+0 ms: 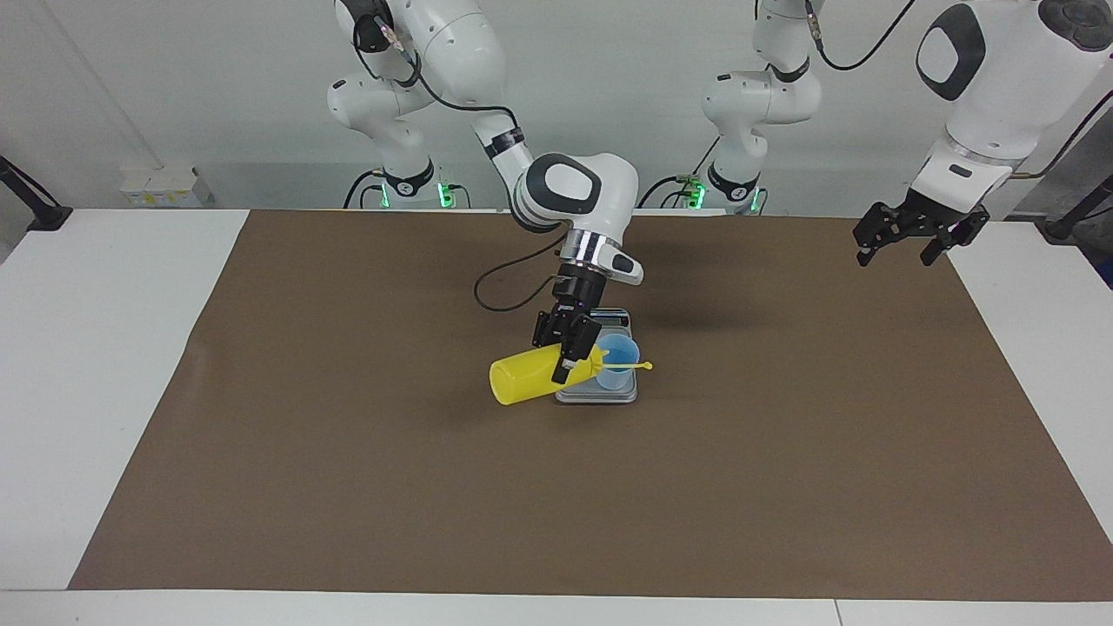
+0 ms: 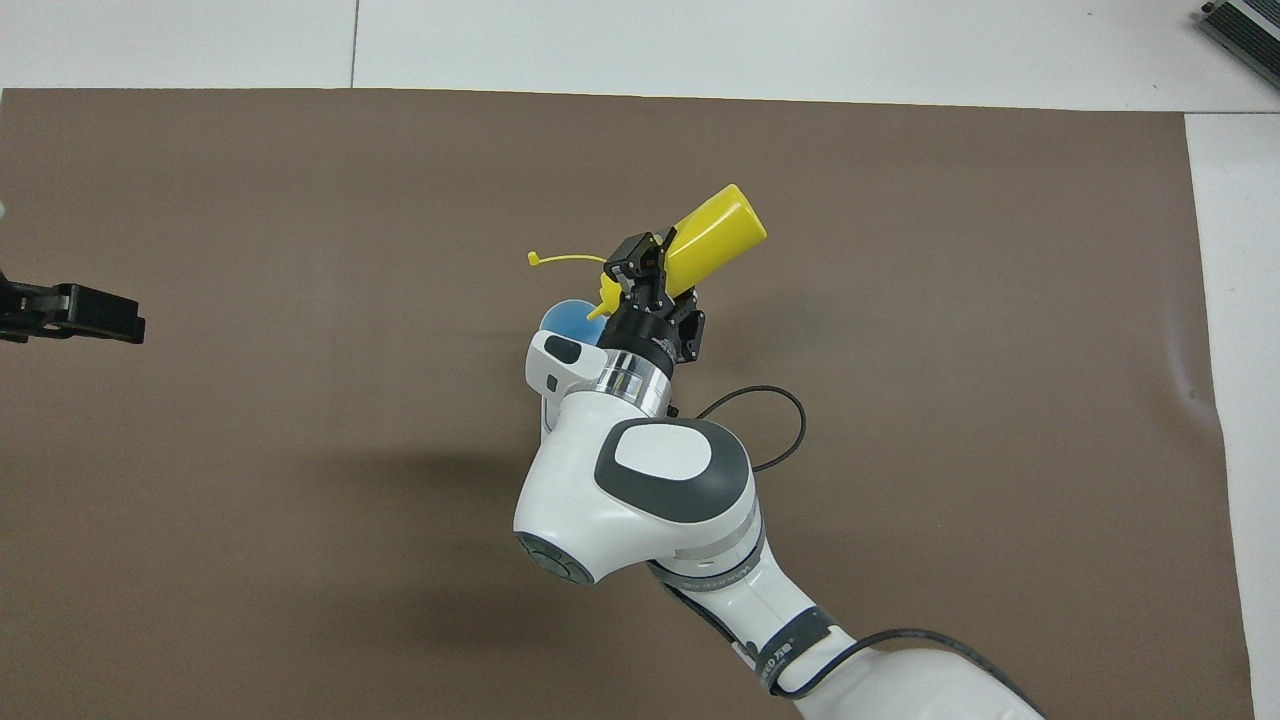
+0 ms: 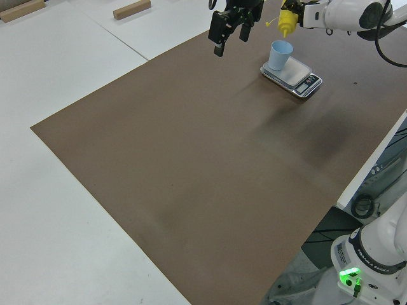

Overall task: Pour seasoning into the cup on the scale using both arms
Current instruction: 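Tilt the yellow bottle nozzle-down over the blue cup with the right gripper, then turn the yellow bottle upright and carry it away from the cup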

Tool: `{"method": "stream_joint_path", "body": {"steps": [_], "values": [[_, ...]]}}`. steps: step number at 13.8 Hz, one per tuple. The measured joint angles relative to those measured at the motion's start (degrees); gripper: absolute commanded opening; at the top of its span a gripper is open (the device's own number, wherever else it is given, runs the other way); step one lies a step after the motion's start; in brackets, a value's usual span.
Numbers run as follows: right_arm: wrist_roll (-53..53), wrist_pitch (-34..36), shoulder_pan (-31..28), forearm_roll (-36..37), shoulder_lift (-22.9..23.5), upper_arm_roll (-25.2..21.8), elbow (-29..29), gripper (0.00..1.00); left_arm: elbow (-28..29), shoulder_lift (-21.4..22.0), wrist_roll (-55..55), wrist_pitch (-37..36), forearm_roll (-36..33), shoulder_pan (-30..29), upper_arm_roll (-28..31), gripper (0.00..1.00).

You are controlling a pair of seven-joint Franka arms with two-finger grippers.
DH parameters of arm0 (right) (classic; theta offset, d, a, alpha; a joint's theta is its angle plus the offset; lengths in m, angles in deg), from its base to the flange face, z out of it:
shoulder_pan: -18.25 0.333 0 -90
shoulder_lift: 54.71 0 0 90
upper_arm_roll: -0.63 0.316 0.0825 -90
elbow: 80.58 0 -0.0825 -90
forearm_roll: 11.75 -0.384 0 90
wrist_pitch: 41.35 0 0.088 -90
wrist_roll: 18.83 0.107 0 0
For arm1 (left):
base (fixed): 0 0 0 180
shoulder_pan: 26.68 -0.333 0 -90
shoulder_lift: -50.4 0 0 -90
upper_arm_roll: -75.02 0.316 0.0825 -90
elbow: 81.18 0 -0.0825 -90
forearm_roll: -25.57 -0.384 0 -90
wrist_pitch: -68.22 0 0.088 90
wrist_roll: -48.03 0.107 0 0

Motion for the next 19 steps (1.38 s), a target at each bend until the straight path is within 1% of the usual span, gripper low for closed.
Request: {"method": "stream_joint_path", "body": {"steps": [4,7,9,14,16,19], "values": [[1.1,0.0,0.0,0.0,0.0,0.0,0.0,0.00,0.0,0.0,0.0,0.0,0.0,0.0,0.0,1.00],[5.6,-0.1,-0.1,-0.2,0.0,0.0,0.0,0.00,0.0,0.0,0.0,0.0,0.0,0.0,0.0,1.00],[8.4,-1.4,-0.3,-1.9,0.0,0.0,0.0,0.00,0.0,0.0,0.0,0.0,0.0,0.0,0.0,1.00],[8.8,-10.9,-4.9,-13.1,-1.2,0.0,-0.1,0.00,0.0,0.0,0.0,0.0,0.0,0.0,0.0,1.00],[8.8,-12.9,-6.3,-17.3,-1.7,0.0,-0.1,0.00,0.0,0.0,0.0,0.0,0.0,0.0,0.0,1.00],[8.8,-13.6,-7.0,-25.5,-2.7,0.0,-0.1,0.00,0.0,0.0,0.0,0.0,0.0,0.0,0.0,1.00]]}}
